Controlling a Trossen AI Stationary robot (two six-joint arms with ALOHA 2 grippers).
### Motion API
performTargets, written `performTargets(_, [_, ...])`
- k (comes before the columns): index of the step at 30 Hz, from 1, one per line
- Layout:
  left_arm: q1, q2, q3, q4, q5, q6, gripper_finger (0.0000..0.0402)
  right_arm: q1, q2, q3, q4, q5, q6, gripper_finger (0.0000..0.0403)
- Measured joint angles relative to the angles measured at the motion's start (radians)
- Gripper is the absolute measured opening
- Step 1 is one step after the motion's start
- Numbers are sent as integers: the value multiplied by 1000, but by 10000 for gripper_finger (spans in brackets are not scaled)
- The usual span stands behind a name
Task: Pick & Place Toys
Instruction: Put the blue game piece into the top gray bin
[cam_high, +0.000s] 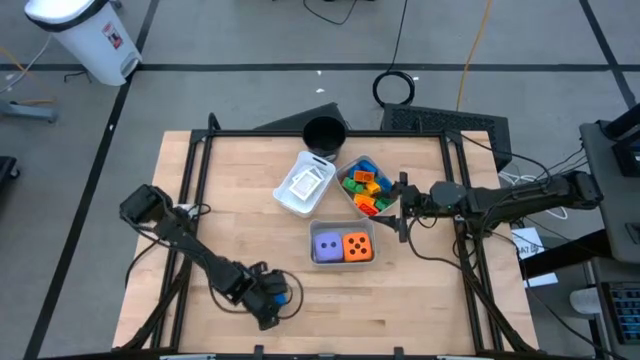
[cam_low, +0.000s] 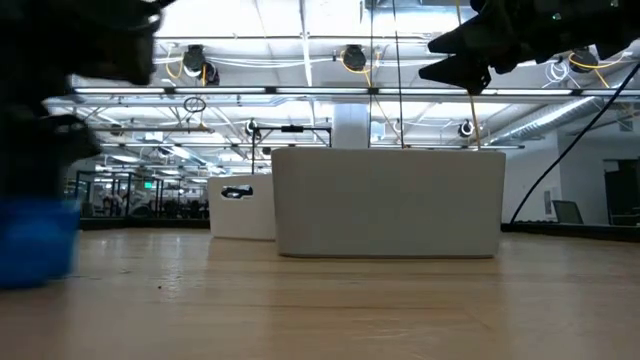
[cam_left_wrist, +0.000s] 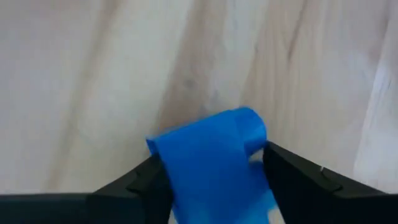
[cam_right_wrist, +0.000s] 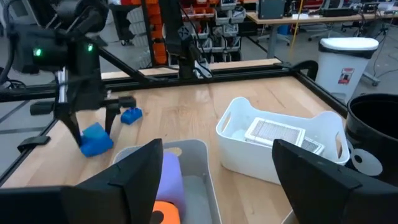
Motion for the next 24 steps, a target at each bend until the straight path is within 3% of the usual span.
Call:
performTargets(5, [82, -63, -3, 149, -50, 129, 194, 0, 20, 0, 43, -3, -6, 274])
performTargets(11, [170, -109, 0, 379, -41, 388, 106, 0, 90, 0, 108, -56, -6, 274])
performTargets(16, [189, -109, 0, 372, 134, 396, 49, 1, 125, 0, 130, -56, -23, 274])
performTargets(20, [167, -110, 0, 305, 154, 332, 56, 1, 126, 0, 135, -56, -55, 274])
performTargets(24, [150, -110, 0, 252, 90, 303, 118, 1, 126, 0, 149, -56, -61, 274])
